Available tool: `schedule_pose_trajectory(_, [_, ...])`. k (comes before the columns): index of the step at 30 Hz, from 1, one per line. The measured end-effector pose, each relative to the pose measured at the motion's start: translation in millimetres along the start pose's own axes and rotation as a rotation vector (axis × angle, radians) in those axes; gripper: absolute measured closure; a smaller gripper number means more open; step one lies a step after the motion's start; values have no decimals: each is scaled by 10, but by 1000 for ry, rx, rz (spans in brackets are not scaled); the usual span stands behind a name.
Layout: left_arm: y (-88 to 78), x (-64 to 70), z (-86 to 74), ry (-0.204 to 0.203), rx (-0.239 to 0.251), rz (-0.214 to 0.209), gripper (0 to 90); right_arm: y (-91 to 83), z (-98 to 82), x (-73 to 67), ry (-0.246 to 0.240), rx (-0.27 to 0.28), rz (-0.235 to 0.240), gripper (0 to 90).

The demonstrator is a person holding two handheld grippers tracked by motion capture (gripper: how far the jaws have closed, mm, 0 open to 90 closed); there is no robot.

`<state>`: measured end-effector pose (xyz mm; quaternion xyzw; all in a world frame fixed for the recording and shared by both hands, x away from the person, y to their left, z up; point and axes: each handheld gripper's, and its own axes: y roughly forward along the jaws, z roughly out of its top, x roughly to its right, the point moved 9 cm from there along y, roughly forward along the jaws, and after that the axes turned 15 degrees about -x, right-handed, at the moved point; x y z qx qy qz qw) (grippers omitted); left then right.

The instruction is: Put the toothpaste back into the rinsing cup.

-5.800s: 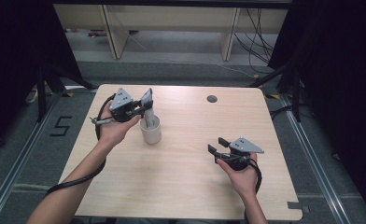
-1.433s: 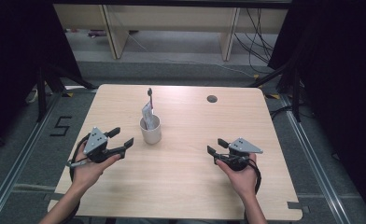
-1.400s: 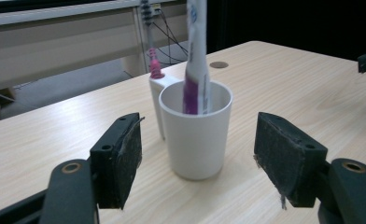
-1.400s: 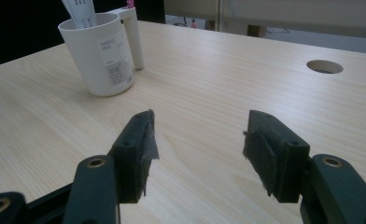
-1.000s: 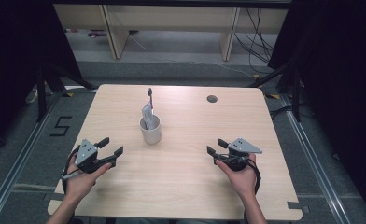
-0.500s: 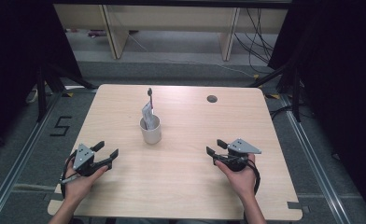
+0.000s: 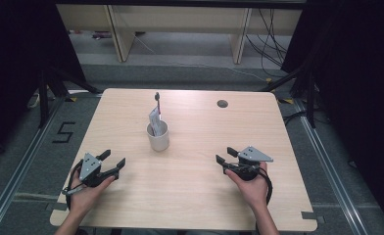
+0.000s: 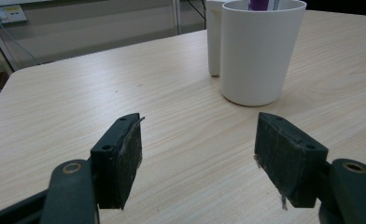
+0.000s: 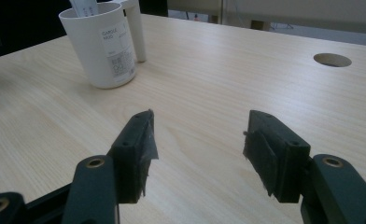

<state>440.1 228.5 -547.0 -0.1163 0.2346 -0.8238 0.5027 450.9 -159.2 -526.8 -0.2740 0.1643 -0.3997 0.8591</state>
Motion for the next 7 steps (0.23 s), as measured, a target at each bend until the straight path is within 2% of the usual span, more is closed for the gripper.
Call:
schedule_pose_trajectory(1, [0,0,0,0,0,0,318,1,-8,-29,50,2,6,428])
schedule_pose_trajectory(7, [8,-3,3,1,2,-3,318,11,-3,-15,41,10,4,428])
